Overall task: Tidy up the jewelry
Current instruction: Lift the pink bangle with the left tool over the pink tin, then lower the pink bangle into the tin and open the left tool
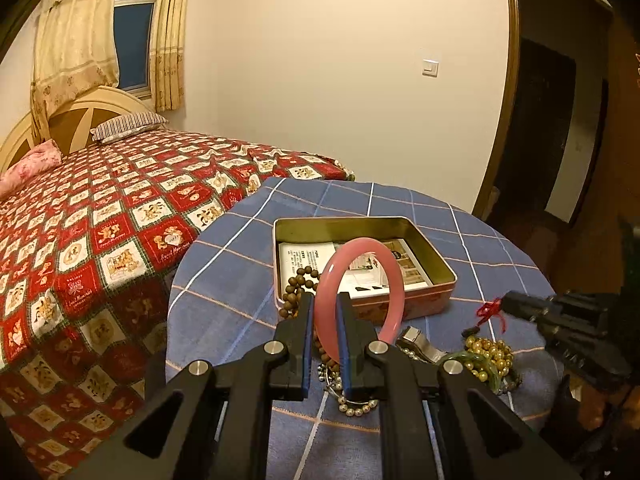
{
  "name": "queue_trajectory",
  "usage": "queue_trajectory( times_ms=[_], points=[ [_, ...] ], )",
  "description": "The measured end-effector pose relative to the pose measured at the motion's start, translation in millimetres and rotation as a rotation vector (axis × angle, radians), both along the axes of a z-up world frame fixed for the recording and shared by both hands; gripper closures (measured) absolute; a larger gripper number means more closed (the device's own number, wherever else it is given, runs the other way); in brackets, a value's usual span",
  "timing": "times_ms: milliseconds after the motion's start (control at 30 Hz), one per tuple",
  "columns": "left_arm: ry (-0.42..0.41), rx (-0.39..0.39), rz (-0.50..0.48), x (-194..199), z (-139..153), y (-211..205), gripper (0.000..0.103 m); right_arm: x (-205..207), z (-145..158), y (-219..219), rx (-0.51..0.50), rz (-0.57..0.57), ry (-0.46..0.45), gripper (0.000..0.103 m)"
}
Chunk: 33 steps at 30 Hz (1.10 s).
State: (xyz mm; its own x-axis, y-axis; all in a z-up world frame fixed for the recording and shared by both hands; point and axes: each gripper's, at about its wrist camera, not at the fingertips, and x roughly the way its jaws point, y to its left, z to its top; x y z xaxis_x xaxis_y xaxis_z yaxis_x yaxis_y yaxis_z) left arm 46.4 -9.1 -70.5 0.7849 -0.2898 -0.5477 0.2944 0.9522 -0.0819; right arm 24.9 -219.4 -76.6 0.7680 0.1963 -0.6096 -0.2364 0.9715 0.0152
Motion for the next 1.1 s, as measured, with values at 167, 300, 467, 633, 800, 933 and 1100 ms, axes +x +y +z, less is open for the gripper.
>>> queue_trajectory(
  times_ms=[167,300,467,633,800,933,1100],
  points=[
    [-0.014,0.005,0.006,6.8,7.3,1.1,0.093,4.6,15.2,-4.5,-0.003,-0.002,-0.030,0.100],
    [-0.012,-0.007,0.003,14.6,13.1,2.3,0.093,10.2,23.7,-5.5,-0.007,0.001,-0.044,0.100],
    [-0.022,0.011,0.015,24.6,19.1,0.1,0.093,16.9,32.8,-1.7,-0.026,0.010,-0.063,0.100],
    [-0.034,0.037,0.034,35.0,23.4,-2.1,0.093,25.0,40.8,2.8,-0.040,0.005,-0.087,0.100],
    [-0.050,0.070,0.043,46.1,27.6,-7.1,0.093,34.0,48.0,6.5,-0.055,0.005,-0.112,0.100],
    [-0.061,0.096,0.058,56.1,31.2,-11.1,0.093,41.7,55.3,8.9,-0.066,0.003,-0.135,0.100],
    [-0.062,0.121,0.069,69.1,31.8,-16.8,0.093,52.7,62.3,12.8,-0.081,0.007,-0.155,0.100]
  ],
)
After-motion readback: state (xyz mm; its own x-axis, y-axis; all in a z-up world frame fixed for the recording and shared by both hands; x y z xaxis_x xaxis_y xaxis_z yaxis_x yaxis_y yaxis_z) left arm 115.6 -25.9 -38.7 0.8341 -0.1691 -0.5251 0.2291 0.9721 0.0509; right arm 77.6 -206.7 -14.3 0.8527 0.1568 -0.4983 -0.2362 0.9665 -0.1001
